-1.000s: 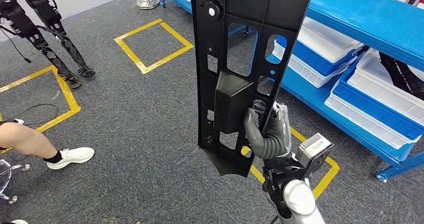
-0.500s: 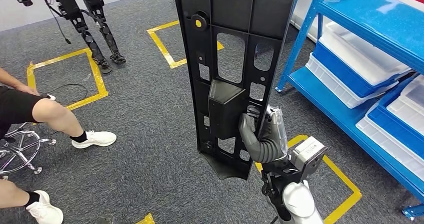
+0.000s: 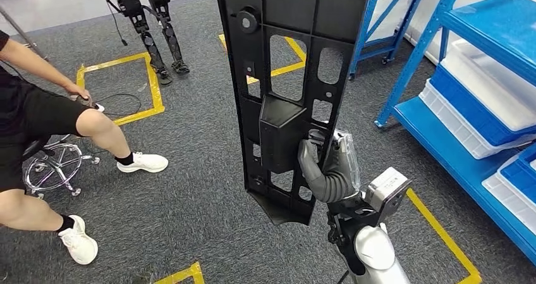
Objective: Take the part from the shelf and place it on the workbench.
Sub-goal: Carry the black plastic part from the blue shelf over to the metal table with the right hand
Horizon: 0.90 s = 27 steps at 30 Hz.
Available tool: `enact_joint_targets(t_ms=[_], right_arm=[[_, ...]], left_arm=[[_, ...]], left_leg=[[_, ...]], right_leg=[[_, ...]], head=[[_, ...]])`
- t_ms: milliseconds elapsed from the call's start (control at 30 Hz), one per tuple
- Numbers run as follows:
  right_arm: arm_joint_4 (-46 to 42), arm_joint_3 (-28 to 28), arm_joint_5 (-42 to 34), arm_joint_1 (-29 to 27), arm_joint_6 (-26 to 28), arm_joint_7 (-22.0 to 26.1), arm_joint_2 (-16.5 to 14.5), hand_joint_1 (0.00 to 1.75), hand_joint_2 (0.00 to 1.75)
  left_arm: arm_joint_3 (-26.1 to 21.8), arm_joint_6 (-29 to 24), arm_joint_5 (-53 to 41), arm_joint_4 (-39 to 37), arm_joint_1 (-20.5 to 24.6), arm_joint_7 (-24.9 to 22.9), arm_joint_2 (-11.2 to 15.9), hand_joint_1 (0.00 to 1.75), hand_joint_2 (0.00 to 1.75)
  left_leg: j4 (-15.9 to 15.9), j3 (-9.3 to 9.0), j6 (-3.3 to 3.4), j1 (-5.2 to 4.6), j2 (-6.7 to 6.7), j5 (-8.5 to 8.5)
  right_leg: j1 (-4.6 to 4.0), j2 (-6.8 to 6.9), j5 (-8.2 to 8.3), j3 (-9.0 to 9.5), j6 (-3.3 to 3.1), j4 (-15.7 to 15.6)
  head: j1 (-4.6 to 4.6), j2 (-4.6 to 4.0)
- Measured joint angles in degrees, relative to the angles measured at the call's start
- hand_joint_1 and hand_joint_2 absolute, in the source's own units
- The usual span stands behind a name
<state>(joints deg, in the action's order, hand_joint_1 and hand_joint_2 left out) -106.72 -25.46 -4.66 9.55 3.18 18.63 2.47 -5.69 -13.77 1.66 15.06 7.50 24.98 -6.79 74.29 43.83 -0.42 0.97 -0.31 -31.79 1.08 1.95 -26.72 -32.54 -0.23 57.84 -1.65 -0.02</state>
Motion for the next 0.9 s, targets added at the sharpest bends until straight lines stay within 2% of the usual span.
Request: enact_joint_targets(t_ms=[33,67,133,200,267,300,367,400,467,500,533,567,633,667,700,767,800,833,900], right_arm=[[0.1,-0.1,0.0,0.0,0.0,0.0,0.0,1.75,1.75],[0.1,-0.2,0.0,0.0,-0.1,0.0,0.1,1.75,1.75],[0.1,-0.3,0.1,0.0,-0.1,0.0,0.1,1.75,1.75],[0.1,-0.3,0.3,-0.2,-0.1,0.2,0.2,1.75,1.75],[0.0,-0.4,0.5,-0.4,0.0,0.4,0.4,1.75,1.75],[-0.1,-0.3,0.6,-0.6,0.2,0.7,0.6,1.75,1.75],[-0.4,0.2,0.8,-1.3,0.7,1.7,1.6,1.75,1.75],[-0.7,0.7,0.8,-1.9,0.9,2.2,2.2,1.75,1.75],[-1.1,1.7,0.8,-3.4,0.7,2.9,3.4,1.75,1.75],[-1.2,2.2,0.9,-4.0,0.4,3.0,3.7,1.75,1.75],[-1.3,2.5,1.0,-4.5,0.2,3.0,4.0,1.75,1.75],[-1.4,2.7,1.1,-4.8,-0.1,3.0,4.1,1.75,1.75],[-1.7,2.9,1.4,-5.1,-0.5,3.0,4.2,1.75,1.75],[-1.8,3.0,1.5,-5.2,-0.7,3.0,4.3,1.75,1.75],[-1.9,3.0,1.5,-5.3,-0.9,3.0,4.3,1.75,1.75],[-2.0,3.1,1.6,-5.3,-1.3,2.9,4.3,1.75,1.75],[-2.1,3.2,1.6,-5.3,-1.5,2.9,4.2,1.75,1.75],[-2.2,3.2,1.7,-5.3,-1.8,2.8,4.2,1.75,1.75],[-2.5,3.3,1.8,-5.3,-2.3,2.7,4.0,1.75,1.75]], left_arm=[[0.2,0.9,0.0,0.0,0.0,0.2,0.0,0.0,1.75],[0.4,1.7,0.0,0.0,0.0,0.6,0.0,0.0,1.75],[0.8,3.4,0.4,0.4,0.0,3.0,0.0,0.0,1.75],[1.1,5.3,1.0,0.8,0.1,5.4,0.1,0.0,1.75],[1.3,7.4,1.2,1.0,0.1,7.1,0.2,0.0,1.75],[1.5,8.9,1.3,1.1,-0.3,8.6,0.5,0.0,1.75],[1.9,13.5,1.3,1.4,-1.6,12.3,2.0,0.0,1.75],[2.1,15.9,1.4,1.7,-2.5,13.7,3.0,0.0,1.75],[2.4,18.7,1.6,2.3,-4.2,14.8,5.0,0.0,1.75],[2.4,19.0,1.8,2.4,-4.9,14.9,5.8,0.0,1.75],[2.3,18.9,1.9,2.5,-5.4,14.9,6.5,0.0,1.75],[2.3,18.7,1.9,2.5,-5.6,15.0,6.9,0.0,1.75],[2.2,18.2,1.9,2.4,-5.8,15.0,7.5,0.0,1.75],[2.2,18.1,1.9,2.4,-5.8,15.0,7.6,0.0,1.75],[2.2,17.9,1.9,2.4,-5.8,15.1,7.6,0.0,1.75],[2.3,17.6,2.0,2.3,-6.1,15.1,7.7,0.0,1.75],[2.2,17.4,2.1,2.2,-6.2,15.1,7.7,0.0,1.75],[2.2,17.3,2.1,2.1,-6.4,15.1,7.8,0.0,1.75],[2.0,17.3,2.2,1.8,-6.4,15.1,7.9,0.0,1.75]], left_leg=[[-0.7,-0.33,-0.15,0.18,0.25,0.88],[-3.4,-1.75,-0.24,0.34,0.66,2.51],[-11.3,-5.96,-0.1,0.34,2.6,5.6],[-15.0,-8.0,0.51,-0.1,3.46,6.48],[-15.2,-8.01,1.34,-0.6,2.34,6.48],[-15.6,-8.3,1.78,-0.65,1.83,6.62],[-16.4,-9.07,2.72,-0.51,0.82,7.0],[-16.6,-9.35,3.04,-0.43,0.3,7.06],[-16.6,-9.44,3.37,-0.45,-0.92,6.97],[-16.6,-9.46,3.4,-0.48,-1.64,6.93],[-16.6,-9.48,3.41,-0.52,-2.42,6.9],[-16.5,-9.52,3.36,-0.54,-3.27,6.87],[-16.2,-9.55,3.06,-0.66,-4.99,6.67],[-16.1,-9.48,2.78,-0.74,-5.72,6.51],[-15.9,-9.36,2.48,-0.78,-6.3,6.38],[-15.9,-9.1,1.83,-0.57,-7.22,6.33],[-15.7,-8.99,1.56,-0.43,-6.92,6.19],[-14.9,-8.64,1.28,-0.38,-5.85,5.64],[-10.1,-6.45,0.77,-0.37,-2.48,2.86]], right_leg=[[-0.02,0.63,-0.08,0.03,0.02,0.0],[-0.02,1.17,-0.18,0.09,0.11,0.0],[-0.29,2.18,-0.53,0.36,0.57,0.0],[-0.6,3.02,-0.85,0.63,1.2,0.0],[-0.62,3.76,-1.01,0.99,1.87,-0.2],[-0.57,3.39,-1.26,1.05,2.19,0.0],[-0.45,1.21,-3.08,-0.06,2.13,3.1],[-0.36,-0.18,-4.59,-1.61,1.77,6.4],[-0.35,-1.35,-7.44,-5.59,1.23,13.9],[-0.35,-1.56,-7.86,-7.0,1.34,16.1],[-0.35,-1.69,-7.35,-7.39,1.69,16.1],[-0.31,-1.97,-5.85,-6.47,2.19,13.5],[-0.09,-3.69,-2.19,-3.09,3.01,5.4],[0.04,-4.41,-0.94,-1.63,2.98,2.3],[0.02,-4.85,-0.38,-0.87,2.7,0.7],[-0.15,-4.15,-0.11,-0.4,1.79,0.2],[-0.14,-3.68,0.0,-0.28,1.39,0.1],[-0.03,-3.19,0.09,-0.12,1.0,-0.1],[0.05,-2.12,0.09,0.15,0.24,-0.3]], head=[[-0.02,0.0],[-0.02,0.0],[0.01,0.0],[0.2,0.01],[0.3,0.01],[0.34,0.01],[0.5,0.02],[0.67,0.02],[0.9,0.02],[0.94,0.01],[0.94,0.01],[0.93,0.01],[0.97,0.0],[0.99,0.0],[1.0,0.0],[1.02,0.0],[1.0,0.01],[0.9,0.01],[0.65,0.01]])
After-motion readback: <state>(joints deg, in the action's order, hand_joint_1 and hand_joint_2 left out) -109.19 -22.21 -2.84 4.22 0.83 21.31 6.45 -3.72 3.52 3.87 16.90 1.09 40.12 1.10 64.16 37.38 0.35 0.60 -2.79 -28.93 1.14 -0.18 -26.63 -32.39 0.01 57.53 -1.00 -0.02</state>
